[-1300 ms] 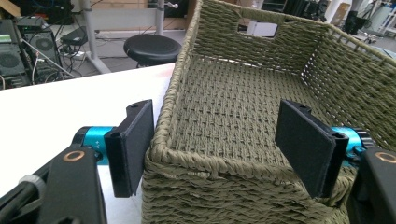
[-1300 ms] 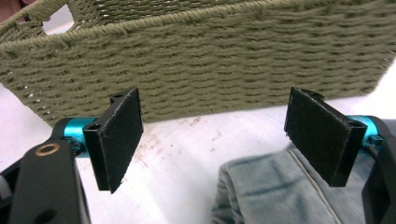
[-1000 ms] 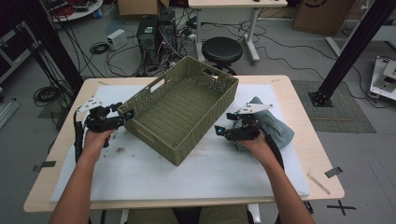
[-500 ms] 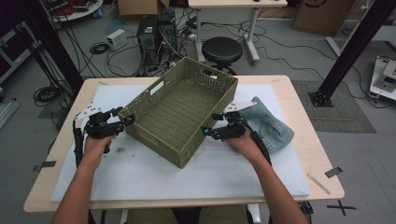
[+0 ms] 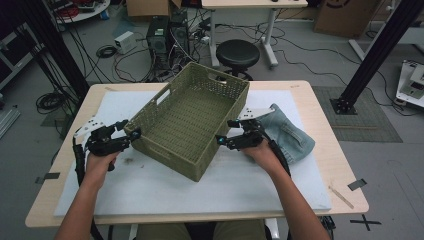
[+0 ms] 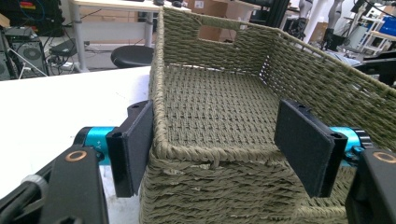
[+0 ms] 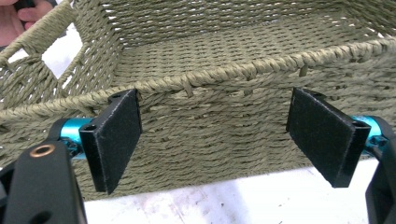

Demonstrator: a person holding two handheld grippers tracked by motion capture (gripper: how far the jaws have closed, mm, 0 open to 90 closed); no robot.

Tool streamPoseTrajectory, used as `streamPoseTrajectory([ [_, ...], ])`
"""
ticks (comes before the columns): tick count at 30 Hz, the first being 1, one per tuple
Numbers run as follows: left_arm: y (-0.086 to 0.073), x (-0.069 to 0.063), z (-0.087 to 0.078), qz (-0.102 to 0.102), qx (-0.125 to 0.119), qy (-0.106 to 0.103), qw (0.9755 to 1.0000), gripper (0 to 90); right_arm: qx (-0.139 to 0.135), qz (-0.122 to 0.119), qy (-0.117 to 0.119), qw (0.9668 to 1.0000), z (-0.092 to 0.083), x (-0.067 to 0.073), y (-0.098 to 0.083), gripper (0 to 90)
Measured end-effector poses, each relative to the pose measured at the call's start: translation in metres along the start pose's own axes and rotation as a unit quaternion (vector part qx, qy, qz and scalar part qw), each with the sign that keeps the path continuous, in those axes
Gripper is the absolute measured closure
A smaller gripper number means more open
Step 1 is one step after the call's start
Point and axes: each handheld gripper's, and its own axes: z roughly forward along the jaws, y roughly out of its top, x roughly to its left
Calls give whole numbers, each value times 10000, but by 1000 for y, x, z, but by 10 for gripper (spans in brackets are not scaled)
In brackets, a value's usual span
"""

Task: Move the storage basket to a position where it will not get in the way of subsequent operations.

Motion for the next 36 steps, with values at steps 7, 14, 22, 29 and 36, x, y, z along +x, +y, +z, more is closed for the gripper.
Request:
streamPoseTrajectory([
  [7,-1,-5,-8,43,15,47,10000,295,32,-39,-45,10000,2,-2,3,178],
  [14,-6,-12,-17,-26,-71,68,9999,293,-3,2,-49,10000,4,-7,5,178],
  [22,-9,-22,-23,53,-93,224,9997,290,181,-161,-183,9995,7,-12,15,179],
  [29,-10,-27,-24,42,-123,312,9994,289,107,-80,-174,9998,8,-17,14,178],
  [36,-4,-20,-26,-32,-260,406,9988,288,151,-46,-266,9995,6,-14,15,202],
])
